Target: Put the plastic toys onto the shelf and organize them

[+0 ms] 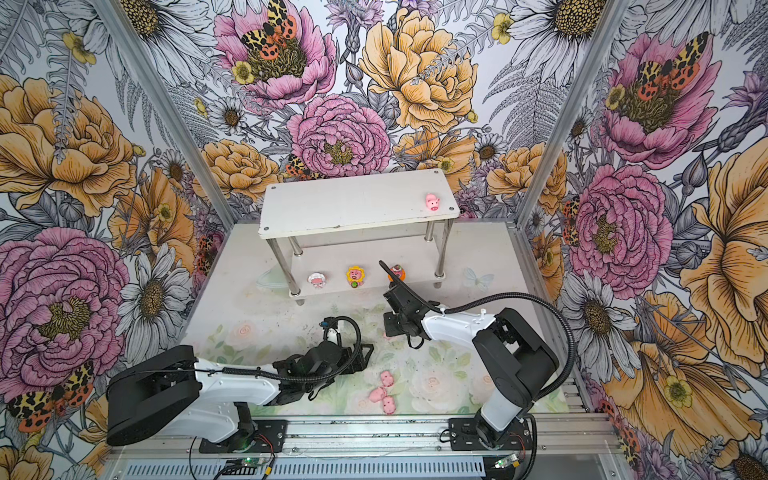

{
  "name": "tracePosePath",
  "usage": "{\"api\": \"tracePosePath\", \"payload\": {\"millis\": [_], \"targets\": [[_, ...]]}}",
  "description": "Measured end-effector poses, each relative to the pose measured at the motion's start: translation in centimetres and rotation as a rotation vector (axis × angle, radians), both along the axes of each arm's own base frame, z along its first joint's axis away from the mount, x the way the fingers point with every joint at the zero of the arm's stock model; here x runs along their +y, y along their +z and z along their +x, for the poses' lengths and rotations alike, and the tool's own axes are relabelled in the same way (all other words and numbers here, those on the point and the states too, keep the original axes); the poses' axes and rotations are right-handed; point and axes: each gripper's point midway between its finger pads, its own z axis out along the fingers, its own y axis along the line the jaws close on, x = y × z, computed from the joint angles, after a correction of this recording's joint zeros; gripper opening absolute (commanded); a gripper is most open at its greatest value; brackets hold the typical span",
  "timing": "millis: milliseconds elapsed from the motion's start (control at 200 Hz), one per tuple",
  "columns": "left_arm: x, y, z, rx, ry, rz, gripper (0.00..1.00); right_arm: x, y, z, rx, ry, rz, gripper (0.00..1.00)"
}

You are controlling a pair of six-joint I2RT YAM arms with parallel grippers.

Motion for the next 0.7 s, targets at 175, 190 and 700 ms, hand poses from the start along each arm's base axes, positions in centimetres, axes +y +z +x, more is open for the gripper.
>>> {"api": "tracePosePath", "payload": {"millis": [175,190,700], "targets": [[0.0,-0.1,0.0,0.002,0.000,0.003,0.89,0.2,-0.2,-0.1,-0.008,-0.016,0.034,0.00],[0.0,-0.1,0.0,0.002,0.000,0.004,0.89,0.2,-0.3,-0.1,-0.009,-0.017,0.036,0.00],[-1.2,-0.8,0.1,0.019,-0.031,0.007,0.89,3.1,0.0,-4.7,0.052,0.025,0.127,0.00]]}}
